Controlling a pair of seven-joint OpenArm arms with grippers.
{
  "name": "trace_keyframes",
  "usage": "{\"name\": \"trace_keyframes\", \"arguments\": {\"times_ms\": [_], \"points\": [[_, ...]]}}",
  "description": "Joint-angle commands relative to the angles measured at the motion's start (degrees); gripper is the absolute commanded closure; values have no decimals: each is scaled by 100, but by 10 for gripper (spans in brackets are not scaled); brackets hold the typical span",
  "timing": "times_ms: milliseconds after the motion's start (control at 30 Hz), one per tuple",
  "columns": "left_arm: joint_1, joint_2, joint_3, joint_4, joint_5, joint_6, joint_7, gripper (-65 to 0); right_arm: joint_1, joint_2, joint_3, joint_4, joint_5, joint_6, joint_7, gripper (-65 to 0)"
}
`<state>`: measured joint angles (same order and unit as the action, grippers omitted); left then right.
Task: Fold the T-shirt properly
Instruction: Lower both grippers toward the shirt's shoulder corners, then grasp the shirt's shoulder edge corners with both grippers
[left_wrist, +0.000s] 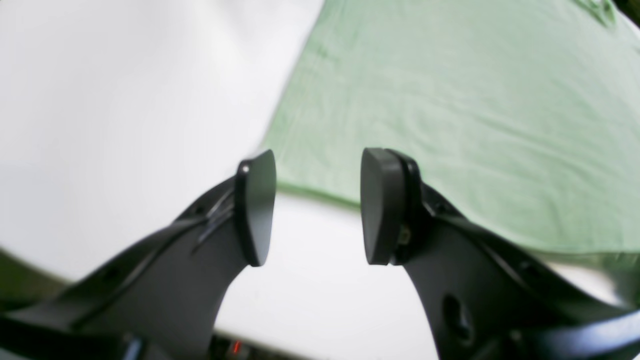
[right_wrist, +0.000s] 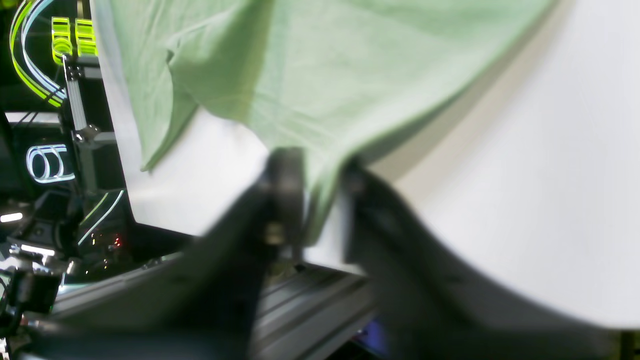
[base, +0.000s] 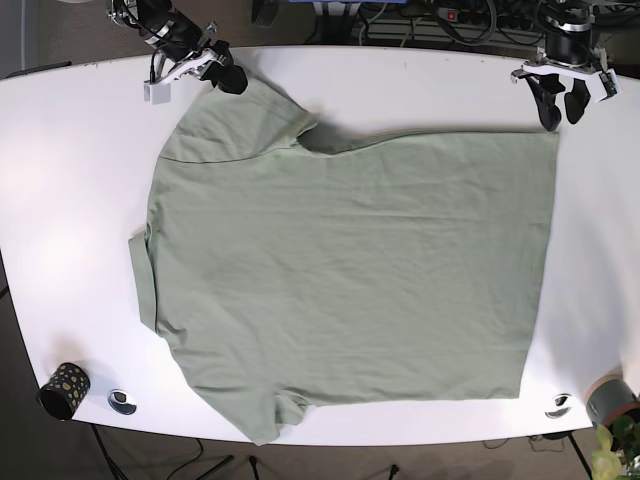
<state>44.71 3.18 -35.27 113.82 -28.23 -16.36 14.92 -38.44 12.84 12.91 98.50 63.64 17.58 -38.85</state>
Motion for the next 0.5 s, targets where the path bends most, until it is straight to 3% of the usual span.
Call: {"name": "trace_keyframes", "arguments": {"times_ms": [0, 100, 267, 467], "points": [[26, -32, -179, 95, -83, -12, 60, -257, 15, 57, 24, 62, 102, 66, 30, 0], [-194, -15, -443, 86, -223, -39, 473, -257, 33, 57, 24, 62, 93, 66, 30, 0], [-581, -15, -1172, -28, -865, -540, 1423, -260, 24, 74, 32, 62, 93, 75, 30, 0], [-1310, -24, -1928, -107, -944, -953, 2794, -261, 33, 144, 24, 62, 93, 75, 30, 0]]}}
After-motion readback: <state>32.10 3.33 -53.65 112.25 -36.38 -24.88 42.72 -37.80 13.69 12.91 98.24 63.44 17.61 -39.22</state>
